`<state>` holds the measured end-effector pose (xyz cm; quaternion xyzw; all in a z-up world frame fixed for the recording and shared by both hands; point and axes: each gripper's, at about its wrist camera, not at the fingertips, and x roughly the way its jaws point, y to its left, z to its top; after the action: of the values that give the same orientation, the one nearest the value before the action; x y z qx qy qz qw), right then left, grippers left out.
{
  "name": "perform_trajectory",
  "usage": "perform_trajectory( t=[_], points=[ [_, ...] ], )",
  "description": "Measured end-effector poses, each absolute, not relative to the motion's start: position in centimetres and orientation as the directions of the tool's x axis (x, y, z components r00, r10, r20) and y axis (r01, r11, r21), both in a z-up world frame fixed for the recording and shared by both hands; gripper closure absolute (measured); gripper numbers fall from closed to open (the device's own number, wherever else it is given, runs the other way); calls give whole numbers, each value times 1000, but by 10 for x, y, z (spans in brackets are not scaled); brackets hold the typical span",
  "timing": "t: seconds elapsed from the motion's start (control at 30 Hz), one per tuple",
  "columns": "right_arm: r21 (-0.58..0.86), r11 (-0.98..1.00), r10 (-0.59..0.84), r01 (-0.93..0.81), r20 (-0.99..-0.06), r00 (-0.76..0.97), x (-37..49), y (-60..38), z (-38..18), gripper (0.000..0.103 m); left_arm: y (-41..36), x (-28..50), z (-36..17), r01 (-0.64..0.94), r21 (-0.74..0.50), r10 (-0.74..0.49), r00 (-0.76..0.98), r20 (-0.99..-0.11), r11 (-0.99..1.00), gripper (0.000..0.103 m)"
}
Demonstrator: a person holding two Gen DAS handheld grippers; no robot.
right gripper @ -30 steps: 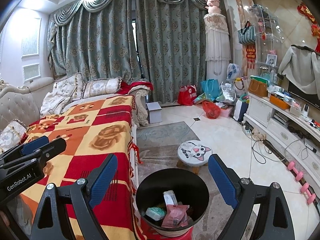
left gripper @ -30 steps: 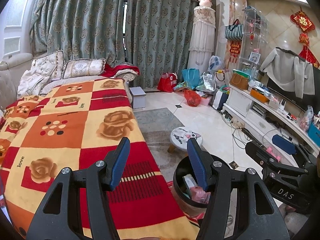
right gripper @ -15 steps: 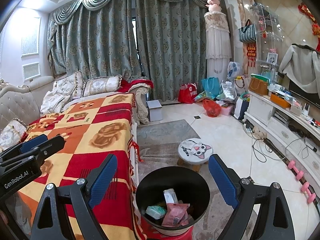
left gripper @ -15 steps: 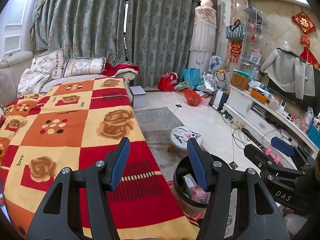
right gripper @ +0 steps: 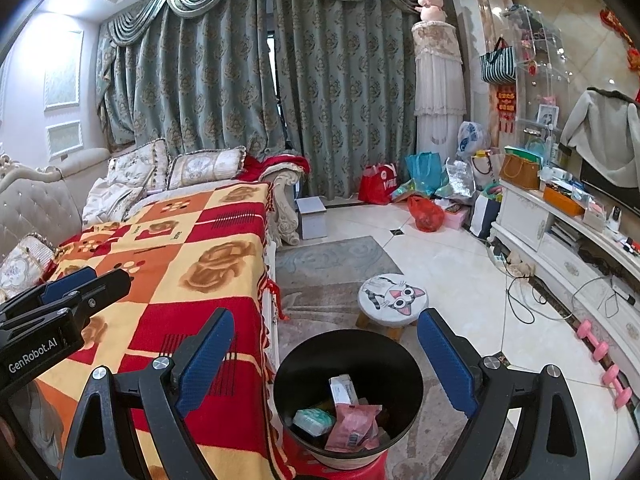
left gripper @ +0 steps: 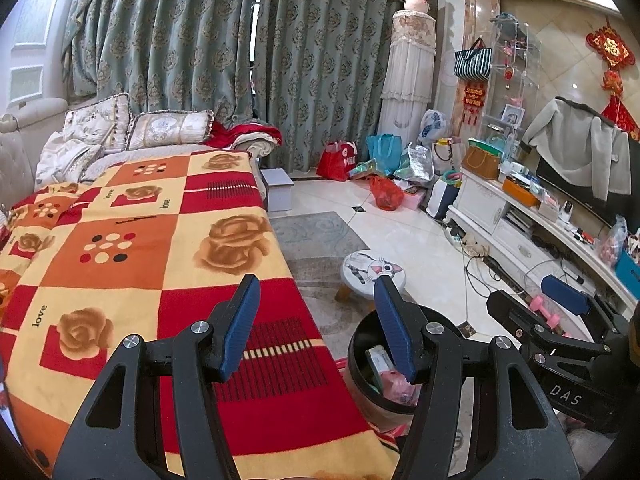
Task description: Collect trash
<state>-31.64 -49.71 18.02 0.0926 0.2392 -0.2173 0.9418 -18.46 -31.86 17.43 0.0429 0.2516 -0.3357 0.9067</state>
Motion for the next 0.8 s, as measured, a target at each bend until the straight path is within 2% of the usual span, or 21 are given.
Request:
perform_trajectory(
  t=[0.8],
  points=[
    [68, 890, -361, 452, -501, 786, -314, -497, 178, 11, -318, -193, 168, 636, -105, -594, 631, -499, 764, 45]
  ],
)
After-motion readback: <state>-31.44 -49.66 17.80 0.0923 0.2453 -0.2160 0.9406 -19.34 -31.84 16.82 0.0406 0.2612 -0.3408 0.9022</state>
